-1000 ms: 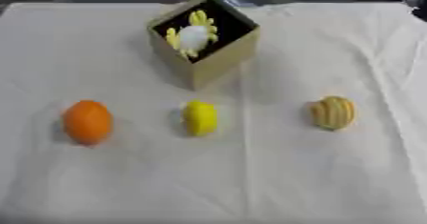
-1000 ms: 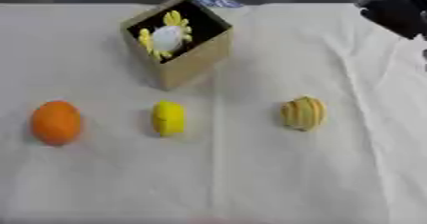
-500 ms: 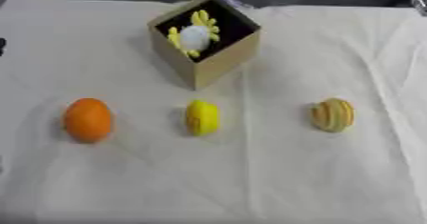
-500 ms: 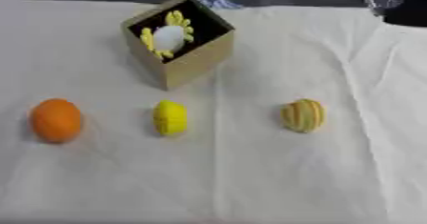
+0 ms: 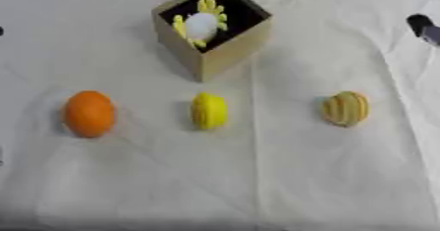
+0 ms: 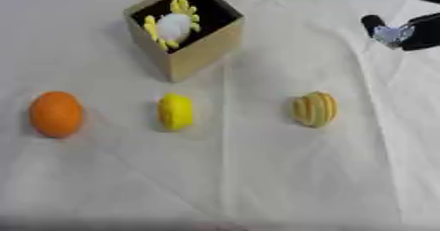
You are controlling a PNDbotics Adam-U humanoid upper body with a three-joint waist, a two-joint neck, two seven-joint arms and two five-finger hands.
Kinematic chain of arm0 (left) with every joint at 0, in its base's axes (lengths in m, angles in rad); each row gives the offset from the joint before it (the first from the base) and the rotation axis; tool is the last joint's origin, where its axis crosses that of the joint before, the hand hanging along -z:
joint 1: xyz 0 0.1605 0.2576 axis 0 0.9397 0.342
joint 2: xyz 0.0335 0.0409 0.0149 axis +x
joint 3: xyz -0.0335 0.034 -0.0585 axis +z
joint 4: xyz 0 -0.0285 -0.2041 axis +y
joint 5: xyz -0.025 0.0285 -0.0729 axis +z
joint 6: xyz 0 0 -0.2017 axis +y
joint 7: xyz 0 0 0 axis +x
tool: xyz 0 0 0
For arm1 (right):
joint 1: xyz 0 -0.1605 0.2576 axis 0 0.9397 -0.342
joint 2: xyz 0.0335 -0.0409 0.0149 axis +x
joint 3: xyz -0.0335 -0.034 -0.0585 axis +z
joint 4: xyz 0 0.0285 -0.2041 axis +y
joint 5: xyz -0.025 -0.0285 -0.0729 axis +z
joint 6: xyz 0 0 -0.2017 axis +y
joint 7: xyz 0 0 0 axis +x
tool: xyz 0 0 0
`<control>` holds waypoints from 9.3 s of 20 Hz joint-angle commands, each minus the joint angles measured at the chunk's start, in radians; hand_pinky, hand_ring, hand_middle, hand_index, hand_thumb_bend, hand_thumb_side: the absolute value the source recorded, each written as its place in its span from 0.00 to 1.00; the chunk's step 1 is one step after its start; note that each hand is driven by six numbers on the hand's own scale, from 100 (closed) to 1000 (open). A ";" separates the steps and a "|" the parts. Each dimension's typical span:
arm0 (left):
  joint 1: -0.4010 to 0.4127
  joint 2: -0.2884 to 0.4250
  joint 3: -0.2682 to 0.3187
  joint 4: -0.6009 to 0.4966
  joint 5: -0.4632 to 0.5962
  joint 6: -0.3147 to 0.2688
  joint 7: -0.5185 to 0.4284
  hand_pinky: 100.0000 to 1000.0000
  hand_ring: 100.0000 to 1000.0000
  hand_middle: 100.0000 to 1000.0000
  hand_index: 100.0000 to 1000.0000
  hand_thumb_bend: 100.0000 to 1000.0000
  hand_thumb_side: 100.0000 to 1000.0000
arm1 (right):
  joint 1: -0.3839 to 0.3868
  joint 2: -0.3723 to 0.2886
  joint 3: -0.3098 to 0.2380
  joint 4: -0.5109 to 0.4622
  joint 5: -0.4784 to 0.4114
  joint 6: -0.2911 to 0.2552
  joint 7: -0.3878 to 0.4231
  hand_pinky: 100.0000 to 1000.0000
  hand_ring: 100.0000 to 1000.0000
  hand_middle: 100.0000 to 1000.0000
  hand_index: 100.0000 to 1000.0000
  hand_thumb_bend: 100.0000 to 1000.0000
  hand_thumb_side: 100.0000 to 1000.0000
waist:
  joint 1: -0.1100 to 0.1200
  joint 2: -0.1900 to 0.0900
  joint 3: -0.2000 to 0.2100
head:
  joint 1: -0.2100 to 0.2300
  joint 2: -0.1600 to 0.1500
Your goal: Pick up objects on the table and place them in the box.
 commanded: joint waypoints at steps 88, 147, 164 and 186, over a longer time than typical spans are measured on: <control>-0.023 0.000 -0.008 -0.016 0.019 -0.003 -0.018 0.86 0.74 0.68 0.85 0.01 0.85 | -0.606 0.662 0.025 0.633 0.545 -0.062 -0.130 0.83 0.74 0.50 0.58 0.26 0.00 | 0.029 0.005 0.066 | -0.076 -0.025; -0.642 0.714 -0.604 0.440 -0.322 -0.113 -0.867 0.84 0.79 0.76 0.90 0.29 0.68 | -0.183 0.236 -0.104 -0.219 0.208 0.210 -0.181 0.86 0.86 0.69 0.81 0.06 0.06 | 0.070 -0.012 0.029 | -0.028 -0.001; -0.696 0.631 -0.706 0.562 -0.377 -0.049 -1.039 0.84 0.80 0.77 0.88 0.55 0.38 | -0.170 0.253 -0.111 -0.221 0.189 0.215 -0.185 0.87 0.86 0.68 0.80 0.02 0.08 | 0.069 -0.012 0.031 | -0.022 -0.005; -0.693 0.575 -0.742 0.585 -0.533 -0.132 -0.935 0.70 0.61 0.53 0.60 0.13 0.02 | -0.150 0.269 -0.145 -0.247 0.172 0.241 -0.215 0.87 0.85 0.66 0.80 0.00 0.07 | 0.065 -0.010 0.033 | -0.018 -0.007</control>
